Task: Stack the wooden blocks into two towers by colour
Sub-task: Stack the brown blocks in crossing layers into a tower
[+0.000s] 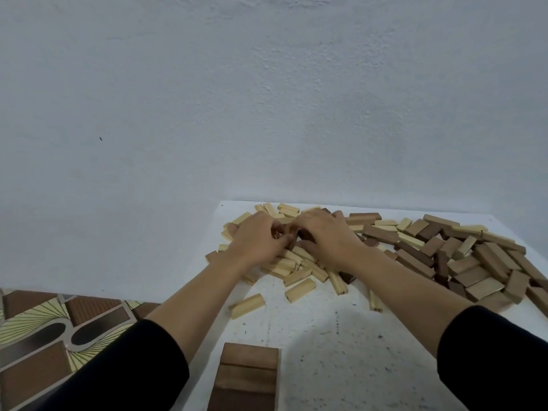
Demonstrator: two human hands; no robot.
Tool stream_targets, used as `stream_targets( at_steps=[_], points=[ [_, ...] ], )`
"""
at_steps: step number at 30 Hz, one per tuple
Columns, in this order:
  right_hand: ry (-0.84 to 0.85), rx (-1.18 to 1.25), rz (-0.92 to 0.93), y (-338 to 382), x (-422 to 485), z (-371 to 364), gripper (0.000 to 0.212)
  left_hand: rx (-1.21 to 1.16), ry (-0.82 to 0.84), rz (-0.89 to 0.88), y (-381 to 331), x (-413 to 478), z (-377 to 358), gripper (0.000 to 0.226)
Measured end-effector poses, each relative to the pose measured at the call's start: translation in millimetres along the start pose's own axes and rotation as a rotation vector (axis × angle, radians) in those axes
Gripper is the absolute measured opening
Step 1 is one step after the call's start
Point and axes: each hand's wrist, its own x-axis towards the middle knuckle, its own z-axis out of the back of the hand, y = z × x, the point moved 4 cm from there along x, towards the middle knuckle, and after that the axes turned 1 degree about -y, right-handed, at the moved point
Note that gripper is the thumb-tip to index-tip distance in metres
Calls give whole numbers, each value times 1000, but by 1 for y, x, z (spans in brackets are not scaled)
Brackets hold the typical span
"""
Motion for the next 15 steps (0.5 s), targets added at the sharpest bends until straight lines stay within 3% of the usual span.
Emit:
stream_targets(
  at_steps=[8, 15],
  points=[
    [-156, 76, 64, -7, -9, -2, 27, -148, -23, 124, 2, -6, 0, 9],
    [-241, 196, 95, -10, -21, 3, 31, -276, 27, 78, -9, -14, 6, 13]
  ],
)
